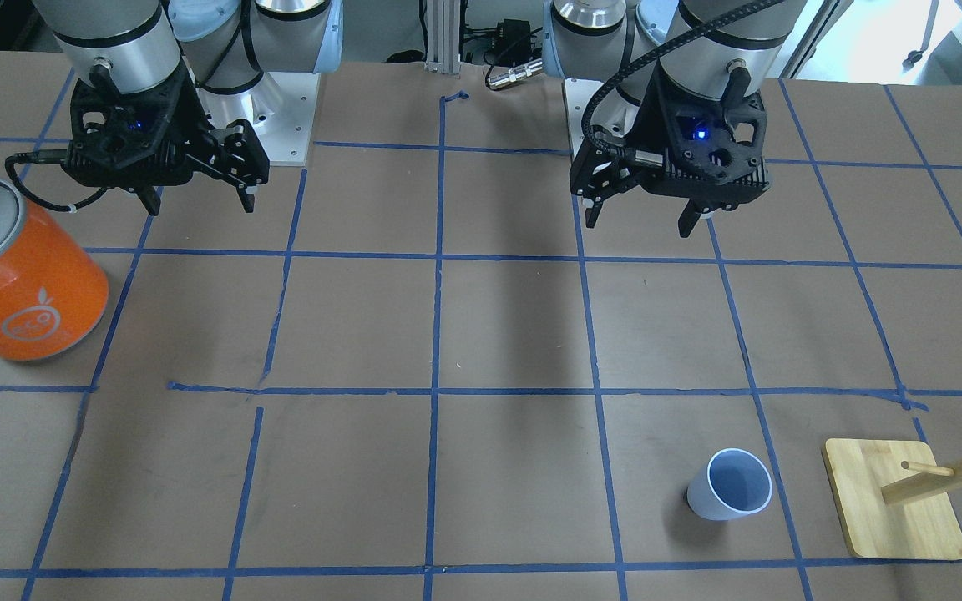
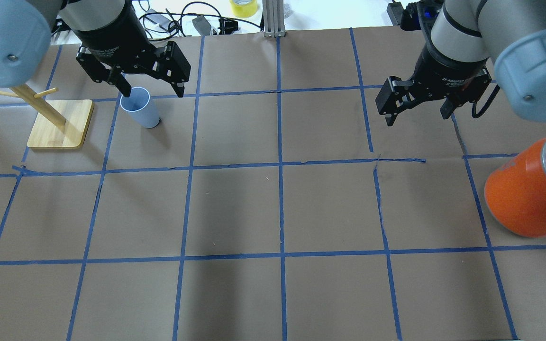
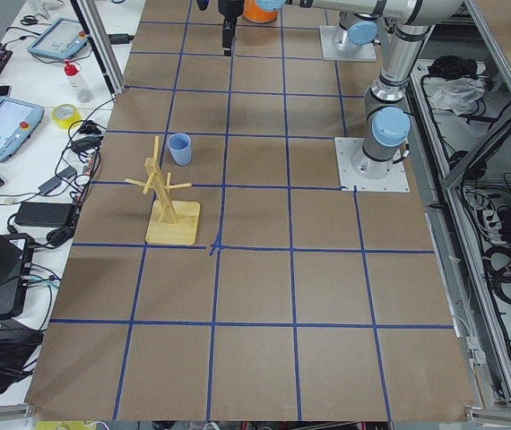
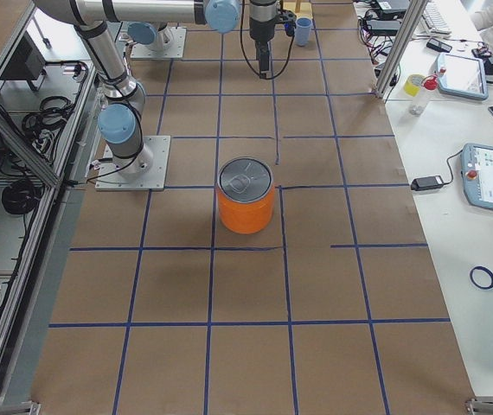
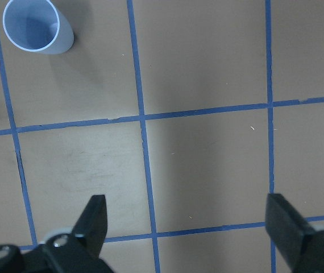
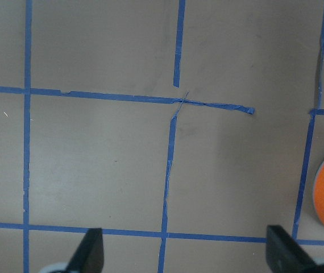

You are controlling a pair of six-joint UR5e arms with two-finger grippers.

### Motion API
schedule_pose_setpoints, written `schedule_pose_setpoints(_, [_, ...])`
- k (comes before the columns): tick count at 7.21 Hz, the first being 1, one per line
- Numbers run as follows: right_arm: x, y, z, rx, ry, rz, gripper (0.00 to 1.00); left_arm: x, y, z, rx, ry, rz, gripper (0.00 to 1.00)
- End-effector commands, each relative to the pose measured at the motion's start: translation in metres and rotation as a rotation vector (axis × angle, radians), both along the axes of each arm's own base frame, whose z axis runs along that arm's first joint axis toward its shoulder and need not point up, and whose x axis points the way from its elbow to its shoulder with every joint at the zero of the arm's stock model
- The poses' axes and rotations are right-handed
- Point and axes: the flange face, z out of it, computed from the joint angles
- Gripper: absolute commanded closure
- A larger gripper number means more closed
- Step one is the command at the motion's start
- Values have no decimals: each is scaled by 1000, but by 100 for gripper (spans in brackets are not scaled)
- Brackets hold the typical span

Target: Flip cup

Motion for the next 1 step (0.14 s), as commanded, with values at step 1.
schedule_pose_setpoints(1, [0,0,-1,2,0,0,0,0,4,-1,33,-2,18,0])
